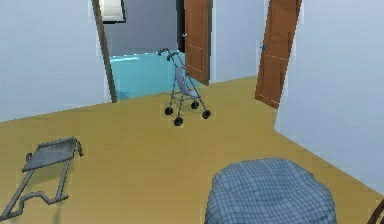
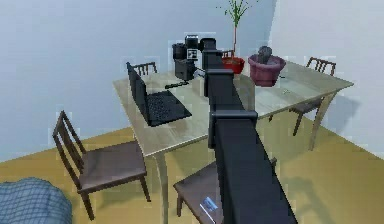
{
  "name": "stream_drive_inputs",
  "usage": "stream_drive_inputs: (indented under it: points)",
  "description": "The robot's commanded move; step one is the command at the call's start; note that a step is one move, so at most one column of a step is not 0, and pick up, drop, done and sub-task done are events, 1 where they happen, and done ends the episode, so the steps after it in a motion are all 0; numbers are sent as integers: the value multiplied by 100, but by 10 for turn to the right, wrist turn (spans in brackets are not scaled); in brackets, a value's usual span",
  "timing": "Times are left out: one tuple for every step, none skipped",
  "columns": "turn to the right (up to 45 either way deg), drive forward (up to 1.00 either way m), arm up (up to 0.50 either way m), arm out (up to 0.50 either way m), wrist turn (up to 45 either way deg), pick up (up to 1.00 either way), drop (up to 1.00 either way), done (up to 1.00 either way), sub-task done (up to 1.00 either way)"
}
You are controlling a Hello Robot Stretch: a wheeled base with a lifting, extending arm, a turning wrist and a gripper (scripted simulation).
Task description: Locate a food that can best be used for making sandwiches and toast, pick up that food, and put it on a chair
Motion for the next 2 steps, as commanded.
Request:
stream_drive_inputs:
  points:
    - [0, 0, -50, 0, 0, 0, 0, 0, 0]
    - [0, 0, 0, 0, 0, 0, 100, 0, 0]
